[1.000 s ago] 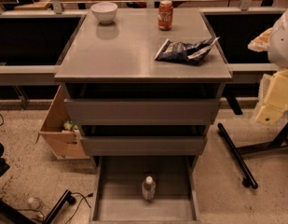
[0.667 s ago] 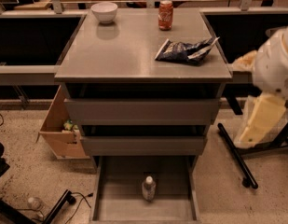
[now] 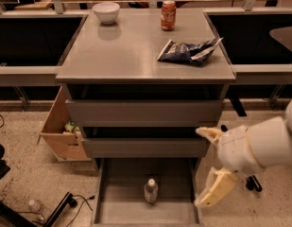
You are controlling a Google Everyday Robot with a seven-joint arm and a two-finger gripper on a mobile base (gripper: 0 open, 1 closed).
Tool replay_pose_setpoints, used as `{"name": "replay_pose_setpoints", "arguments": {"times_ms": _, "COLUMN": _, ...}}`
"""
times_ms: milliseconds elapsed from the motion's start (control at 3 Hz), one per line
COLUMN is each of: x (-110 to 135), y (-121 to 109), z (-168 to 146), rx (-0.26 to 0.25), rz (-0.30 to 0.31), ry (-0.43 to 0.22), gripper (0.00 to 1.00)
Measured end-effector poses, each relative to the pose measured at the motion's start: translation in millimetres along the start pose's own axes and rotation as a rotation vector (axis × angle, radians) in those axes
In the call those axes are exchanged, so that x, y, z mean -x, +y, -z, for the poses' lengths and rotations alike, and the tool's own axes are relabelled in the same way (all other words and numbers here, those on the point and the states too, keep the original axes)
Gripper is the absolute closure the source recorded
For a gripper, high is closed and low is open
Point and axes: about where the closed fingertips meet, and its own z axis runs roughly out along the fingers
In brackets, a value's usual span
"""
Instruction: Pick blue plastic bottle from bottom drawer and place on counter
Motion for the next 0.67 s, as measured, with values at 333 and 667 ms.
{"name": "replay_pose_setpoints", "arguments": {"times_ms": 333, "x": -21, "y": -8, "z": -66, "rx": -0.012, "rz": -0.044, "ry": -0.182, "gripper": 0.00}}
{"name": "replay_pose_setpoints", "arguments": {"times_ms": 667, "x": -40, "y": -47, "z": -108, "rx": -0.111, "rz": -0.089, "ry": -0.302, "gripper": 0.00}}
